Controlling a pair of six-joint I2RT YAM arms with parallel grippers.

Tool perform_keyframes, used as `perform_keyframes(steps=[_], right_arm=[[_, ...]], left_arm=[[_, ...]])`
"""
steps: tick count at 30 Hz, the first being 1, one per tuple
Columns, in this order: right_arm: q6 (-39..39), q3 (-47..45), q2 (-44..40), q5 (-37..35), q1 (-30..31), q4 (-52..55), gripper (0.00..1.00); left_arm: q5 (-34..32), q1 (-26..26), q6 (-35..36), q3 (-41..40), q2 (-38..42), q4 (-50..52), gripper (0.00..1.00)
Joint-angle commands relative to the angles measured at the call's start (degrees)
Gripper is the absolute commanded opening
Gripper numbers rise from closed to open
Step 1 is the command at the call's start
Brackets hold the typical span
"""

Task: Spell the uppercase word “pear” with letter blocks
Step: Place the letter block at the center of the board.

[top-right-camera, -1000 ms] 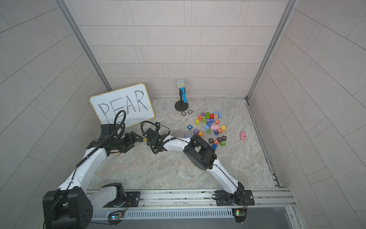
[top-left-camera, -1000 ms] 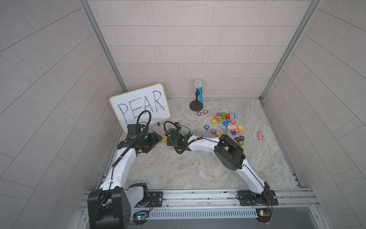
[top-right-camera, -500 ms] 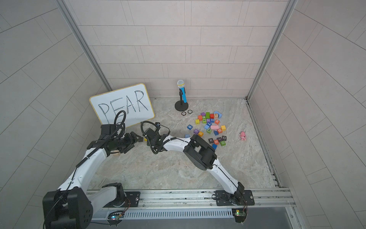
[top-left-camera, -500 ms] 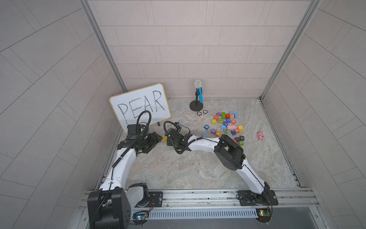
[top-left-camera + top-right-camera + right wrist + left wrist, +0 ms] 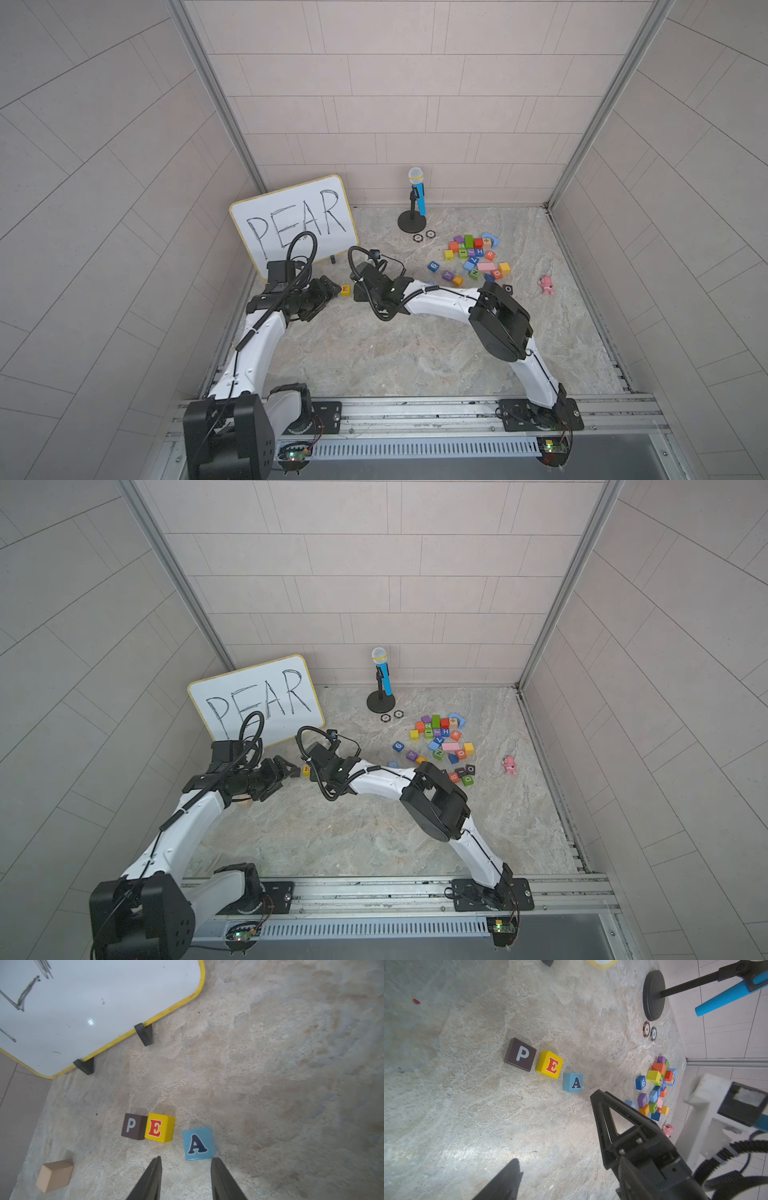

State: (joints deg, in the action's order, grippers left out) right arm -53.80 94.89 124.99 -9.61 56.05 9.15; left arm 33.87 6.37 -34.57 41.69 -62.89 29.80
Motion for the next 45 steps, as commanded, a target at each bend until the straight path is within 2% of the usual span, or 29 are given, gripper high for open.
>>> perform_keyframes(steps=[1,7,17,45], right_arm=[[-0.2,-2.3,-1.0,1.6,1.1,0.0,0.42],[0.5,-4.4,-0.1,4.1,0.0,-1.2,0.4],[1.2,-3.2,1.6,8.0,-3.0,-1.9,0.4],[-1.2,0.3,4.8,8.9,-3.6,-1.7,0.39]], left_arm=[[0.5,0.3,-0.1,-0.7,1.0,-0.3,0.78],[0.6,0.3,-0.1,-0.7,0.9,-0.5,0.78],[0.8,0.4,-0.1,-0.9,0.6,-0.8,0.78],[0.8,0.4,-0.4,-1.1,1.4,-1.0,0.78]])
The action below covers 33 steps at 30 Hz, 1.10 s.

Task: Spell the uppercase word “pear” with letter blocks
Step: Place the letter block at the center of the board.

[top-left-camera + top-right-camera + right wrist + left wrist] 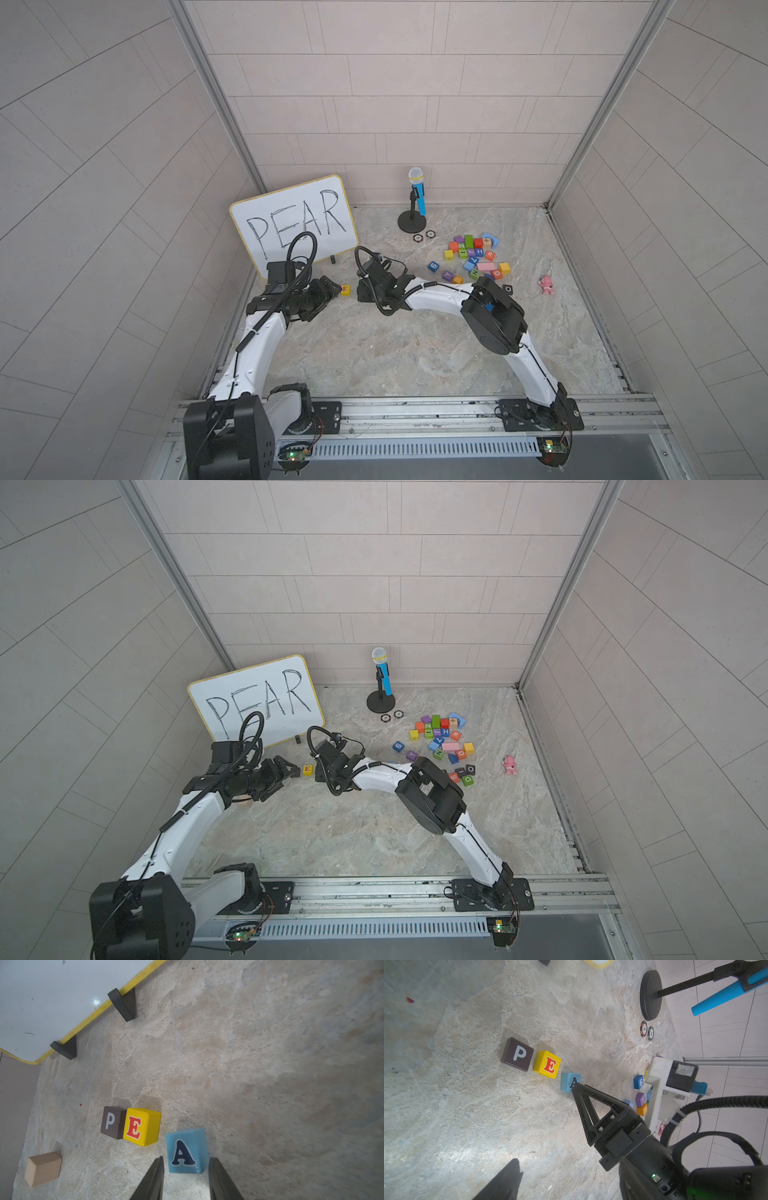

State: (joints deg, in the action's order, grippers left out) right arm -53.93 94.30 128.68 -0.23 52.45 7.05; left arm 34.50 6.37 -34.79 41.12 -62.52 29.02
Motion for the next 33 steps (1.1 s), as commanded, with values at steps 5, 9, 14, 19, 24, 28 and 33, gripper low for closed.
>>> perform_keyframes(steps=[5,9,14,19,24,28,33], right_arm=[[-1.3,0.8,1.1,-0.2,0.2,0.2,0.39],[-1.5,1.1,1.1,-0.1,0.3,0.2,0.38],[-1.4,1.1,1.0,0.0,0.5,0.2,0.37],[-1.4,1.1,0.8,-0.1,0.6,0.2,0.37],[-1.5,1.1,0.9,-0.1,0.8,0.3,0.37],[-1.5,1.4,0.9,-0.2,0.9,0.3,0.36],[-1.4,1.6,0.9,-0.2,1.1,0.3,0.36]], left_arm=[[0.1,0.4,-0.2,-0.5,1.0,-0.2,0.78],[0.0,0.3,-0.1,-0.5,1.0,-0.2,0.78],[0.1,0.4,-0.1,-0.6,1.0,-0.3,0.78],[0.0,0.3,-0.1,-0.6,1.2,-0.3,0.78],[0.0,0.4,-0.1,-0.6,1.1,-0.3,0.78],[0.0,0.3,-0.2,-0.6,1.2,-0.3,0.78],[-0.1,0.3,-0.3,-0.6,1.3,-0.3,0.78]])
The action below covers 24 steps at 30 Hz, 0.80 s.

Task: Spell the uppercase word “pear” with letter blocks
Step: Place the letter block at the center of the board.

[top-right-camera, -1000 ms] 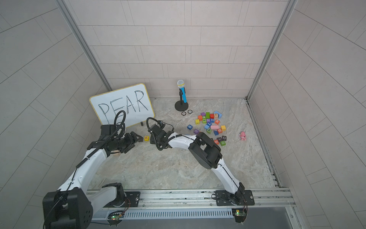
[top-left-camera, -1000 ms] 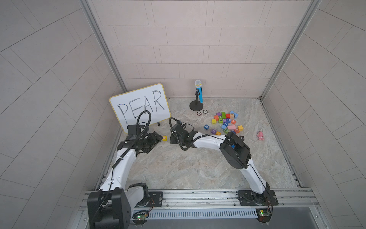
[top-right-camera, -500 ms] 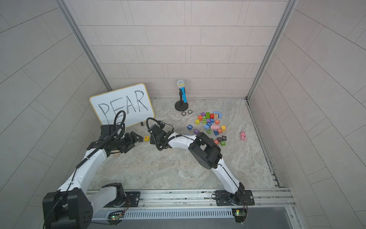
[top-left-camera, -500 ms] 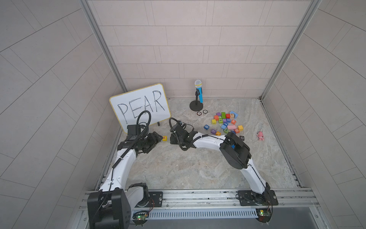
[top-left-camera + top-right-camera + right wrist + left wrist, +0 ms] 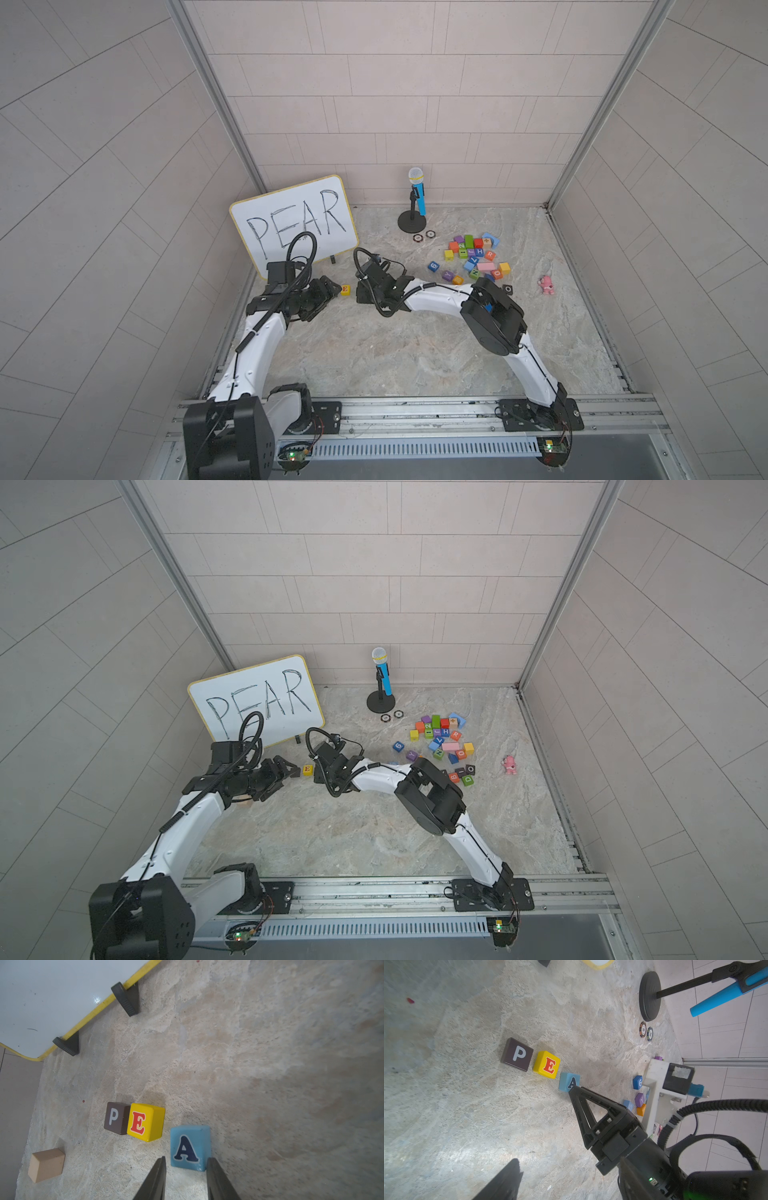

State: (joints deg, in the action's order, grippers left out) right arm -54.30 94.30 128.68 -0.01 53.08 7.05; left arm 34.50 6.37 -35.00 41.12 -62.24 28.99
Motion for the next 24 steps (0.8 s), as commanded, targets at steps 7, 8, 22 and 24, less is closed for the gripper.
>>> perform_keyframes(steps=[7,8,22,24], right_arm=[[-1.1,1.8,1.0,-0.4,0.6,0.4,0.36],[-1.1,1.8,1.0,-0.3,0.6,0.5,0.36],[2.4,0.1,-3.7,-3.2,0.6,1.7,0.36],[4.9,-1.1,-6.3,-2.9,0.4,1.4,0.36]], left_arm=[[-0.1,0.3,0.0,-0.7,1.0,-0.3,0.78],[-0.1,0.3,0.0,-0.7,1.1,-0.3,0.78],[-0.2,0.3,0.4,-0.5,1.7,-0.2,0.78],[0.7,0.1,0.7,-0.3,2.2,-0.1,0.78]])
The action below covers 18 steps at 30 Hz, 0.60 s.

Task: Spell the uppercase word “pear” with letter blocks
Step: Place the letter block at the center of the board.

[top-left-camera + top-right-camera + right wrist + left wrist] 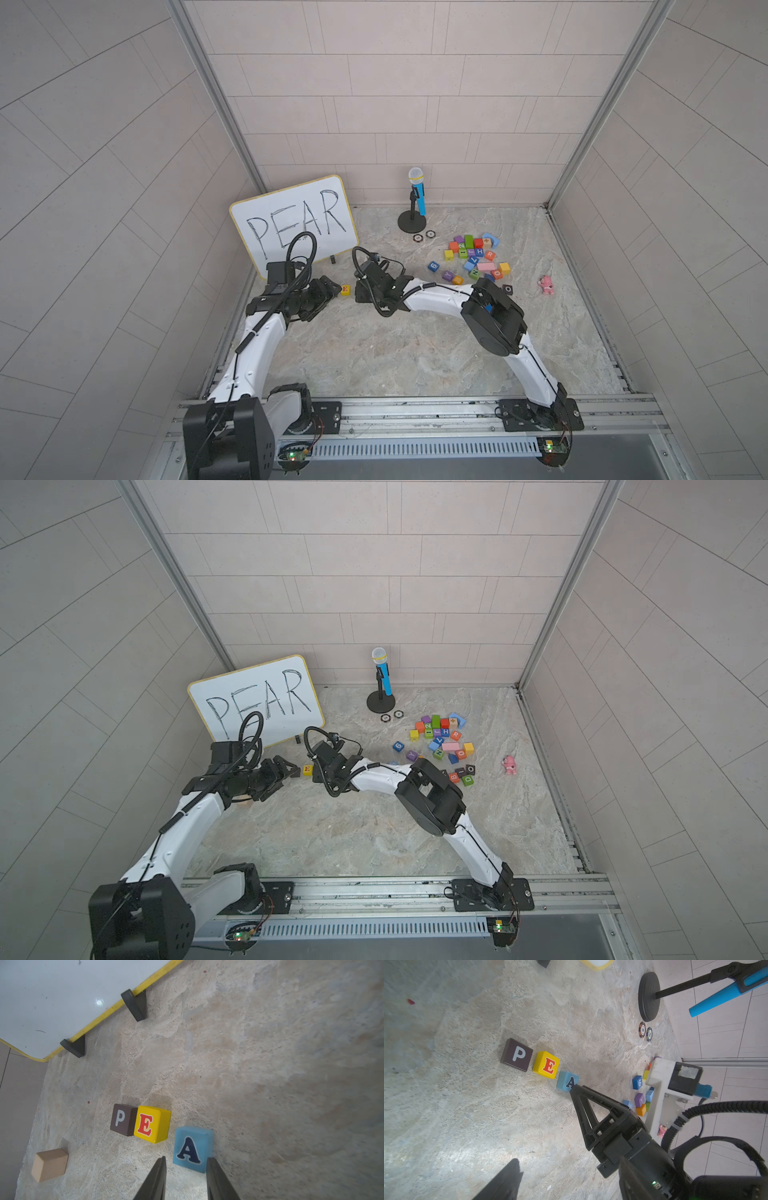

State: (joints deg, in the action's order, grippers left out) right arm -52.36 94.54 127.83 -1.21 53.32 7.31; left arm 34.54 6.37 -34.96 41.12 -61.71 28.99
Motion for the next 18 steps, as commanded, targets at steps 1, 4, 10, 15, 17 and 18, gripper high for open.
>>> perform_keyframes(steps=[1,4,10,15,17,18], right_arm=[[4.3,-1.9,-6.7,-1.0,0.0,1.3,0.36],[8.0,-6.0,-11.6,-0.3,-1.1,1.3,0.37],[15.0,-16.1,-20.7,1.6,-7.3,1.4,0.37],[17.7,-22.6,-26.8,-0.5,-14.1,1.6,0.37],[18.3,-24.2,-28.2,-1.2,-16.7,1.6,0.37],[18.1,-24.8,-28.6,-0.5,-18.2,1.4,0.37]], left_arm=[[0.8,-0.1,0.8,-0.2,2.0,-0.1,0.78],[0.7,-1.8,1.2,0.3,3.3,0.2,0.78],[-4.0,-10.0,0.3,3.3,3.7,0.1,0.78],[-8.2,-17.7,-0.4,7.0,0.3,-0.9,0.78],[-8.8,-20.1,-0.8,7.9,-1.6,-2.2,0.78],[-9.1,-21.2,-0.8,8.4,-2.9,-3.0,0.78]])
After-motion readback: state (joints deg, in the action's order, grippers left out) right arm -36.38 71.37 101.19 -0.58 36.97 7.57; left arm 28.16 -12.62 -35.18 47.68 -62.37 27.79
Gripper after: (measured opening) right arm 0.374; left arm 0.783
